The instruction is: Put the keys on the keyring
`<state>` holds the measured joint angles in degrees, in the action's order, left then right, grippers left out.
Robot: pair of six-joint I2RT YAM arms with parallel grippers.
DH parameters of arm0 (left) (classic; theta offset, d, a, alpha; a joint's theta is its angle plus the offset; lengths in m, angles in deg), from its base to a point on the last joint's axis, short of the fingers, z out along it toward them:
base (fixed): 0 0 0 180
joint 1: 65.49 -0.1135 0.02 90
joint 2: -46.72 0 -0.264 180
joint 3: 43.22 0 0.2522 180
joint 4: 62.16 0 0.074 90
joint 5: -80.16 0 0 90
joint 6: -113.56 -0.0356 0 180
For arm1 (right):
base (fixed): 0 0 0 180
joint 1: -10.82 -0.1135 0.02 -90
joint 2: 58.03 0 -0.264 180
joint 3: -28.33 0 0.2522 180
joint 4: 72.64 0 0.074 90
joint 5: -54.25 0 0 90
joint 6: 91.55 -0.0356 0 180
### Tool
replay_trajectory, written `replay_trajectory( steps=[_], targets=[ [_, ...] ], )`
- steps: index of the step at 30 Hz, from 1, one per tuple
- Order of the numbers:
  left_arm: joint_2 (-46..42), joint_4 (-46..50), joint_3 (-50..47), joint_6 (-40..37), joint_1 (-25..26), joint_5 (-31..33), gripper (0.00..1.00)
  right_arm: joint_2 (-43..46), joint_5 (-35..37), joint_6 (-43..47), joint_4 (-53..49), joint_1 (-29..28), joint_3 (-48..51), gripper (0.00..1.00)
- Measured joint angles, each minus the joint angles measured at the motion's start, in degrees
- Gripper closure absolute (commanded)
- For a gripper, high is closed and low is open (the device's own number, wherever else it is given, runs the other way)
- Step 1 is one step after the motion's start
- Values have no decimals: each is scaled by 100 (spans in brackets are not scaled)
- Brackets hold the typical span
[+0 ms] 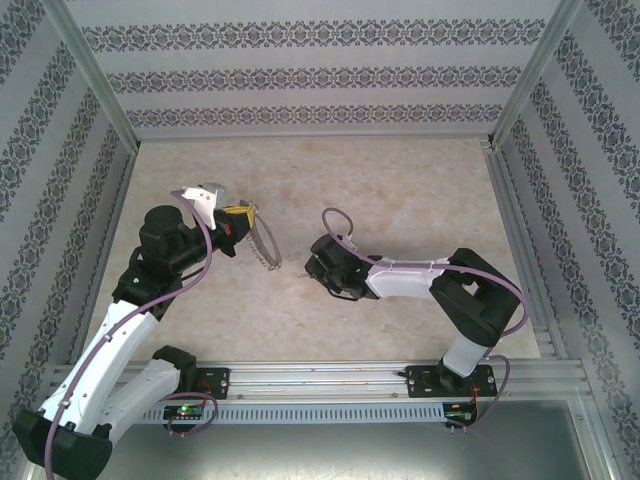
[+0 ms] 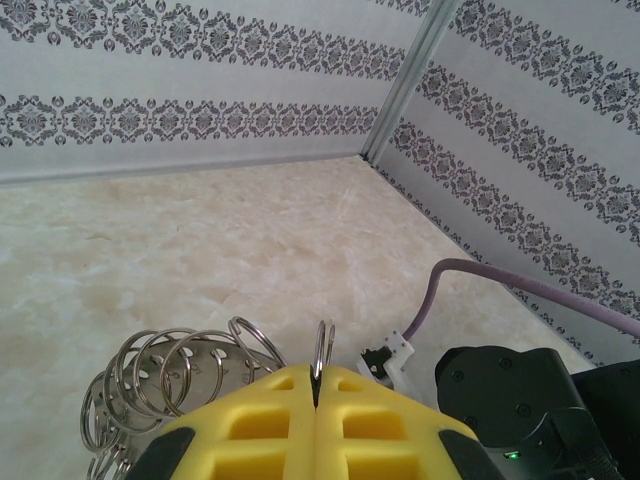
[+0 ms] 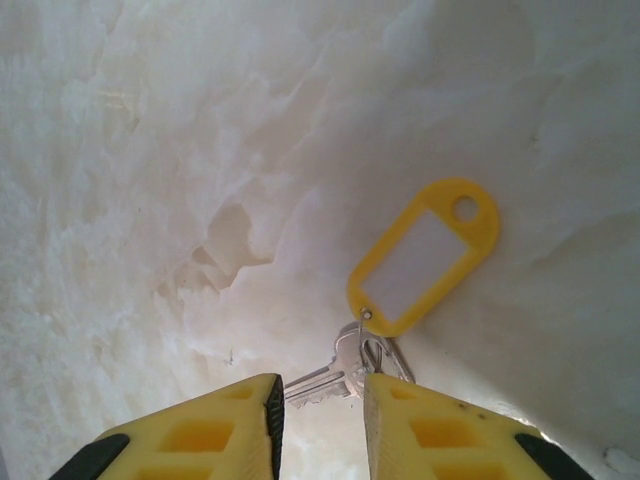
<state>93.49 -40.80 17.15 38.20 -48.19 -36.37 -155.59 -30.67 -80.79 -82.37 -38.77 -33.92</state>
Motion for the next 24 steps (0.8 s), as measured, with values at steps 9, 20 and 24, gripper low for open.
replay_trajectory(
  steps=[9,20,24],
  targets=[
    [-61,-2,0,2,0,-2,100,-199,2,417,-713,0,-584,72],
    [-142,-4,0,2,0,-2,100,-247,199,767,-1325,13,-704,72],
    [-142,-4,0,2,0,0,100,-247,223,791,-1384,37,-708,72]
  ],
)
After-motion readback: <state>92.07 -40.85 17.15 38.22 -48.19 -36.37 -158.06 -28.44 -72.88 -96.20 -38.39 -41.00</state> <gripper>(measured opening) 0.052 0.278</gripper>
